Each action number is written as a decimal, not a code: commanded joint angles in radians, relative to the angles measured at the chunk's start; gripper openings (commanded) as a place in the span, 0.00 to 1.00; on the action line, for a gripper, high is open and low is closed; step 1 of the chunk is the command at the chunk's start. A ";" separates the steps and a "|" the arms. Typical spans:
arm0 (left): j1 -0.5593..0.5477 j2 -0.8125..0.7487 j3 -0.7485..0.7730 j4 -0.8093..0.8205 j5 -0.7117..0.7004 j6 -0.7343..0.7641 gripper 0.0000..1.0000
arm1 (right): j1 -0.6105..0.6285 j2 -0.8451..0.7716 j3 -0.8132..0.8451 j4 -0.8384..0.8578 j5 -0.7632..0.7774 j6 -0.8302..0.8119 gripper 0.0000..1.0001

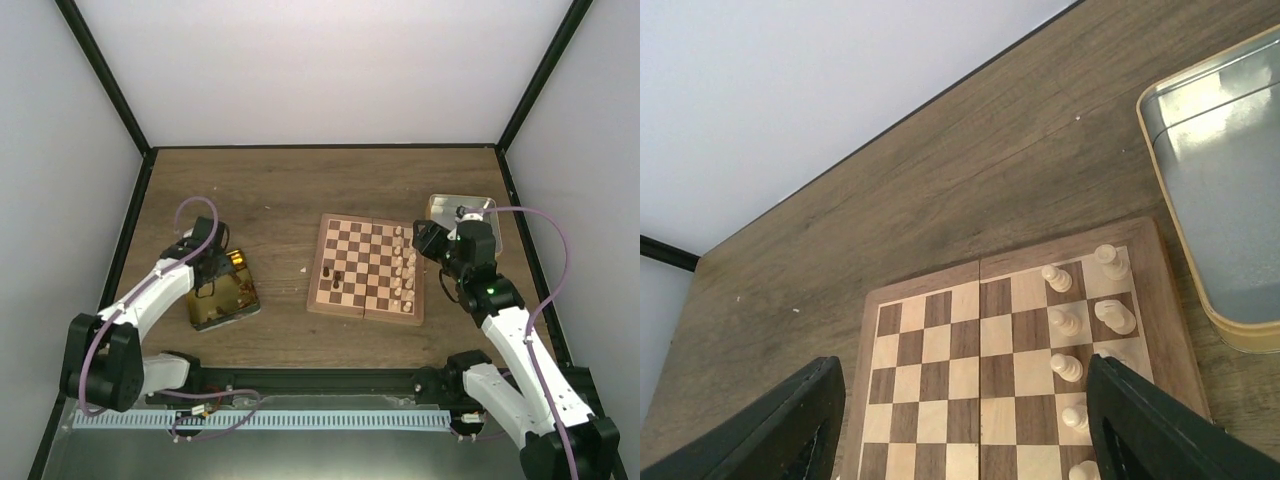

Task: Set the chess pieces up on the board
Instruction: Pick up the chess piece from the storage box.

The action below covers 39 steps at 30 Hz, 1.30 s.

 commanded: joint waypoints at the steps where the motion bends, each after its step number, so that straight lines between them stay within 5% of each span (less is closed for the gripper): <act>1: 0.057 0.040 -0.015 0.135 0.027 -0.003 0.61 | 0.004 -0.004 0.045 0.033 -0.002 0.006 0.68; 21: 0.085 0.154 -0.093 0.319 0.052 0.093 0.65 | 0.005 0.006 0.069 0.009 -0.006 -0.011 0.68; 32: 0.087 0.098 -0.122 0.256 0.205 0.062 0.53 | 0.004 -0.004 0.066 0.006 -0.009 -0.005 0.68; 39: 0.087 0.090 -0.147 0.222 0.250 0.040 0.32 | 0.005 0.000 0.060 0.024 -0.030 -0.005 0.66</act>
